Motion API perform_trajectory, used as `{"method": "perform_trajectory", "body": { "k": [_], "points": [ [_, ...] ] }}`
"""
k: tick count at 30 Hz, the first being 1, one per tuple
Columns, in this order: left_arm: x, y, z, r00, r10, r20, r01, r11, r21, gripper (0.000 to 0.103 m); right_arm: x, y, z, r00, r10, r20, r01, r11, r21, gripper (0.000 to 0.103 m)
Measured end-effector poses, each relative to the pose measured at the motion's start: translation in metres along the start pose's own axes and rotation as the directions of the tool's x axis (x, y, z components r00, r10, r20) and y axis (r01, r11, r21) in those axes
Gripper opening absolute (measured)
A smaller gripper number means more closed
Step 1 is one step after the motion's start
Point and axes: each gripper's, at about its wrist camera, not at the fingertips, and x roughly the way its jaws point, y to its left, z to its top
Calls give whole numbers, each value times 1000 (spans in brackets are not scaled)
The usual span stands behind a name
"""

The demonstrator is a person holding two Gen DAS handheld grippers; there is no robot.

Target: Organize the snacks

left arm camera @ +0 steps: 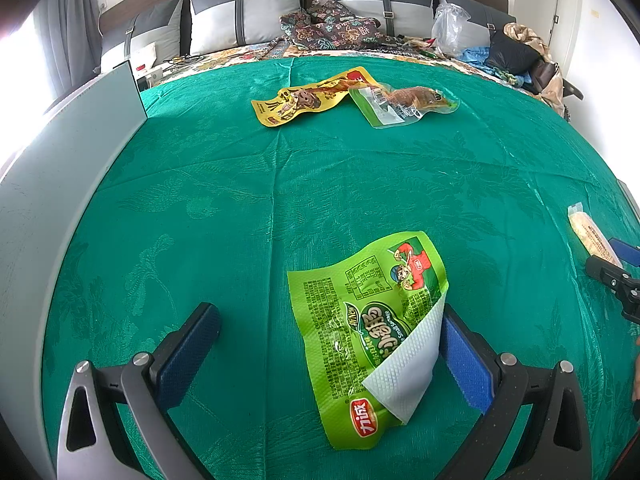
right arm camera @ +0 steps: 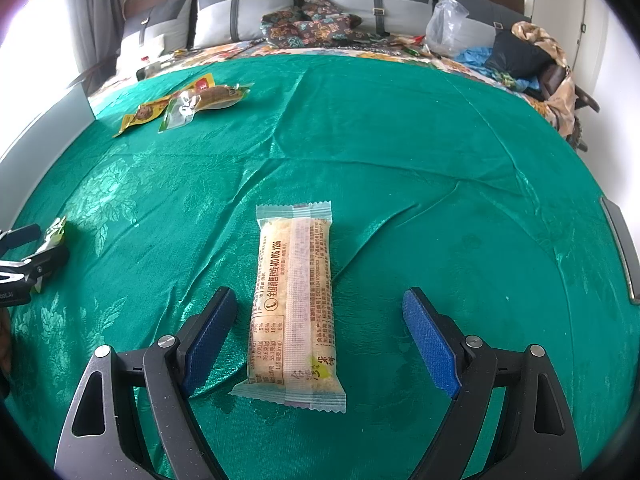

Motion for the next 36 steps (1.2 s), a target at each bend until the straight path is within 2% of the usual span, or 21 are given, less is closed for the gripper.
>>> {"method": "perform_trajectory", "body": {
  "k": [30,33,34,36],
  "points": [
    [0,0,0,1000,-1,-1,1,1000,2,103,0,0,0,1000,0,0,0,1000,1,87],
    [2,0,5,998,-16,-65,17,1000,22,103,2,1,1,1000,9,-6,-9,1000,-1,89],
    [2,-1,7,995,-16,-96,18,1000,23,101,2,0,3,1000,14,-25,-14,1000,-9,88],
    [-2,-4,9,995,-25,-102,29,999,37,81,5,-3,14,991,28,-130,-30,999,-12,87]
  ]
}}
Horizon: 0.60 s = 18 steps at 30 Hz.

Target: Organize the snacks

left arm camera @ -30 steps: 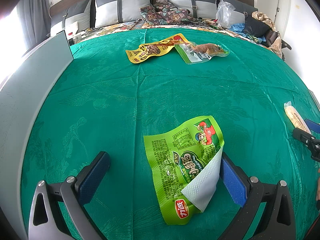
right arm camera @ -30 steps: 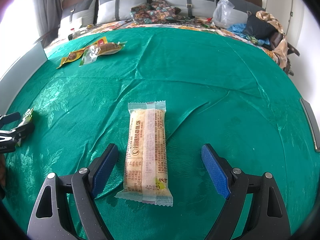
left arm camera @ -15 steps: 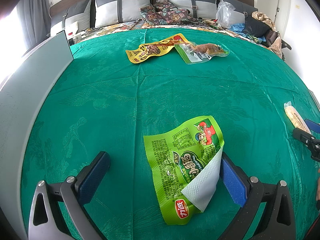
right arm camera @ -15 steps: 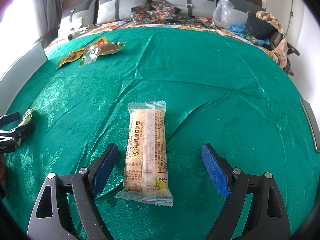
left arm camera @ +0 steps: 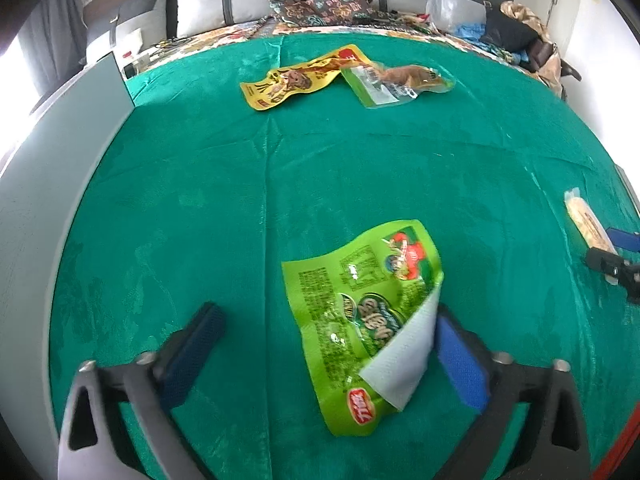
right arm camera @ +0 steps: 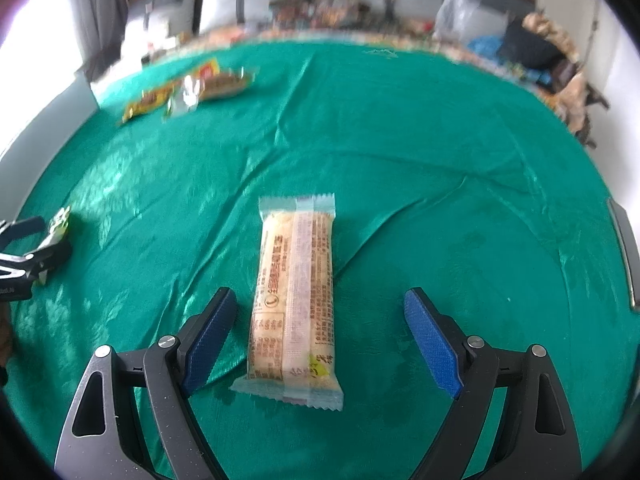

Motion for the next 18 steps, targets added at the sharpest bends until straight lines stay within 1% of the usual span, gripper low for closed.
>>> {"method": "perform_trajectory", "body": {
  "k": [1,2,3,4,5,6,7,9,10,12,15,16,17,18],
  "points": [
    [-4,-3,0,1000,-8,10,8,1000,19,63,0,-3,5,999,3,-52,-2,1000,12,83],
    [-6,-6,0,1000,-8,-11,8,999,36,63,1,-6,11,995,7,-99,-5,1000,27,79],
    [-7,-7,0,999,-31,-20,32,999,41,61,1,-8,15,990,-12,-140,17,999,33,53],
    [-8,-8,-2,999,-44,-19,45,998,47,61,-1,-11,20,987,-23,-159,29,999,39,31],
    [-10,-8,-5,998,-62,-21,63,997,50,60,-3,-15,23,983,3,-183,10,997,72,31],
    [-14,-6,-9,997,-80,-21,81,996,41,60,-4,-20,25,977,46,-209,-21,992,121,31],
    [-19,-2,-12,995,-99,-14,100,995,25,60,-6,-23,24,975,66,-213,-35,989,145,31],
    [-36,7,-19,989,-145,20,145,989,-31,60,-20,-23,24,978,95,-187,-63,983,170,31],
    [-43,11,-22,986,-163,32,164,985,-56,60,-29,-22,24,978,125,-167,-94,978,186,31],
    [-65,25,-28,976,-204,72,212,970,-120,60,-42,-16,25,977,164,-139,-134,970,202,31],
    [-107,47,-31,962,-232,142,255,952,-170,60,-64,10,33,970,223,-98,-202,961,189,31],
    [-121,54,-31,959,-229,167,257,951,-174,61,-69,22,38,967,240,-87,-223,959,174,31],
    [-139,67,-30,955,-219,200,255,950,-179,61,-78,43,46,960,271,-69,-259,955,147,31],
    [-161,85,-30,952,-194,238,241,952,-188,61,-85,61,53,952,300,-54,-292,948,124,32]
  ]
}}
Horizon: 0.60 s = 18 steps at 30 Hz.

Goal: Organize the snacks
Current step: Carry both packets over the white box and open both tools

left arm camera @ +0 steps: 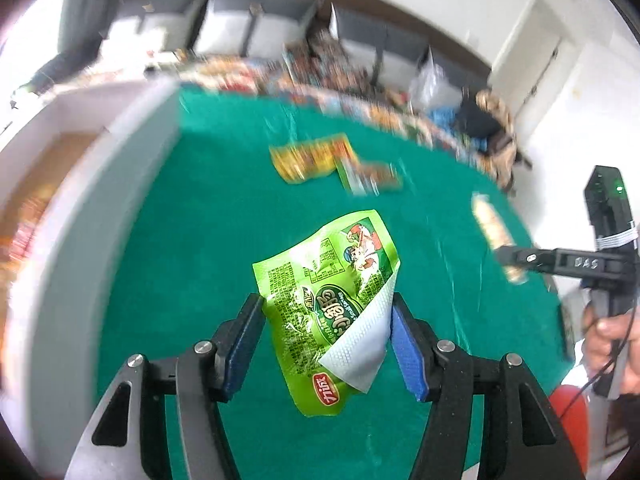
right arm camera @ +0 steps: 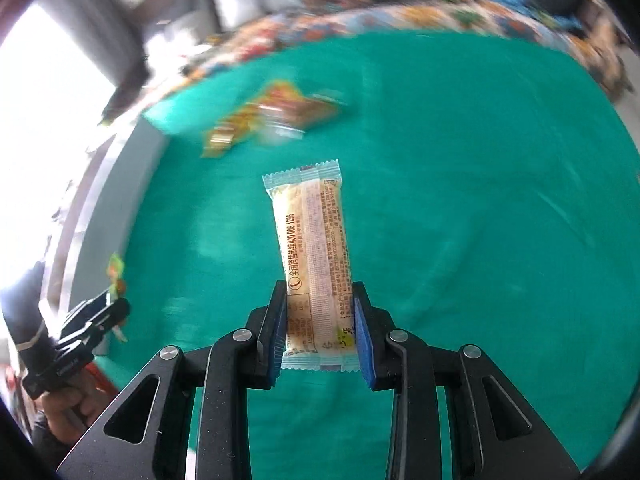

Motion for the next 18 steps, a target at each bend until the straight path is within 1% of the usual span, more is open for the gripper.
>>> {"method": "perform_trajectory", "body": {
  "k": [3,4,5,7,9,10,11,12,13,14,15,16,17,18],
  "points": [
    [-50,44,15,995,75,70,-72,997,-40,61,-3,82,16,993,118,28,-115,988,-99,32],
    [-68,68,19,988,125,86,-119,991,-68,61,-3,120,21,985,171,33,-164,975,-149,32],
    [-77,83,21,983,160,92,-152,985,-85,61,-4,144,22,978,204,33,-195,964,-180,32],
    [-98,125,21,960,264,90,-250,959,-136,62,1,219,27,952,305,3,-293,917,-270,32],
    [-113,171,18,928,365,70,-346,917,-200,63,10,280,24,930,367,-36,-357,871,-336,32],
    [-117,188,15,913,403,57,-382,897,-224,66,17,308,21,921,385,-51,-376,851,-366,32],
    [-119,206,11,893,450,30,-428,867,-254,73,23,331,16,914,402,-63,-392,831,-394,35],
    [-121,224,5,872,490,-5,-471,836,-282,79,30,350,13,910,410,-71,-401,818,-412,42],
    [-123,235,-1,855,518,-33,-503,810,-302,84,40,370,8,903,420,-91,-417,804,-425,68],
    [-125,245,-8,841,539,-50,-524,788,-324,84,45,378,4,900,423,-104,-424,799,-426,77],
    [-130,251,-16,836,546,-55,-529,775,-346,84,51,388,-2,899,424,-109,-428,799,-423,76],
    [-132,254,-22,836,546,-52,-525,768,-366,85,55,391,-6,897,429,-108,-432,799,-417,76],
    [-135,254,-30,839,542,-40,-511,763,-395,85,54,387,-8,894,435,-104,-437,799,-414,76],
    [-137,253,-34,844,535,-28,-497,763,-413,85,53,379,-11,897,433,-87,-428,805,-410,76]
  ]
}}
